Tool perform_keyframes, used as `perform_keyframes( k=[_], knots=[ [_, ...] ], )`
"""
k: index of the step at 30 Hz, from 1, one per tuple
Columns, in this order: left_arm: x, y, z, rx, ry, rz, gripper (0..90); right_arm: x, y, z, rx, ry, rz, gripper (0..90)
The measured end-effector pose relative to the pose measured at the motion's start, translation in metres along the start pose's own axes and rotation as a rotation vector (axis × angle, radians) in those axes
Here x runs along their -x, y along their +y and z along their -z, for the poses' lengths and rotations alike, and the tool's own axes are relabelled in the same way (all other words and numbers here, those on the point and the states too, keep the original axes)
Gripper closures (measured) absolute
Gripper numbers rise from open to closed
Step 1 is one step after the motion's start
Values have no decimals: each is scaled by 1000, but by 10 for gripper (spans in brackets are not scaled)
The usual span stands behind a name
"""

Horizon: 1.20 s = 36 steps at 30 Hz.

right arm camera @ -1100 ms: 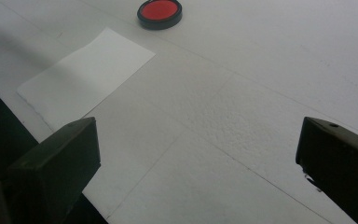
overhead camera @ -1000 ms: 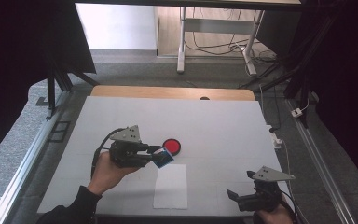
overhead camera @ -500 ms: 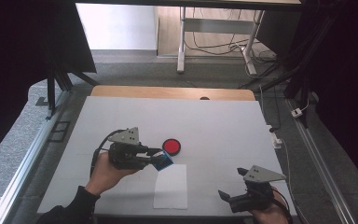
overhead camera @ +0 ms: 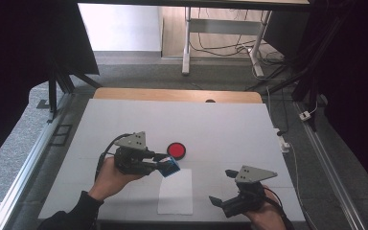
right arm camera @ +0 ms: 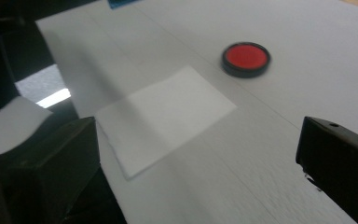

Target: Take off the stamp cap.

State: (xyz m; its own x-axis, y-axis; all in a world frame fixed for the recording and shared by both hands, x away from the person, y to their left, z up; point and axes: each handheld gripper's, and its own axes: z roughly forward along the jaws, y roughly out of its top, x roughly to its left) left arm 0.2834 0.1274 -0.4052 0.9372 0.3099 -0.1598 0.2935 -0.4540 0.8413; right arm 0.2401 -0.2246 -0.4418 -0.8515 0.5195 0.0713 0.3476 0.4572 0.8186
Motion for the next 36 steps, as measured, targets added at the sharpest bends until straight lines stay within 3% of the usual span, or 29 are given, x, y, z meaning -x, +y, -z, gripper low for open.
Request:
perform_keyframes(
  k=[9,17,25,28,36],
  knots=[
    [1,0,-1,2,-34,-16,699,-6,16,-21,12,88,34,0],
    [1,-1,-3,-5,-55,-34,699,-9,23,-37,-32,107,58,0],
    [2,-1,-5,-11,-70,-43,700,-10,30,-53,-34,113,70,0],
    [1,-1,-5,-13,-74,-45,700,-10,33,-59,-40,138,59,0],
    [1,-3,-6,-2,-105,-63,699,-12,42,-74,-54,203,87,0]
  ],
)
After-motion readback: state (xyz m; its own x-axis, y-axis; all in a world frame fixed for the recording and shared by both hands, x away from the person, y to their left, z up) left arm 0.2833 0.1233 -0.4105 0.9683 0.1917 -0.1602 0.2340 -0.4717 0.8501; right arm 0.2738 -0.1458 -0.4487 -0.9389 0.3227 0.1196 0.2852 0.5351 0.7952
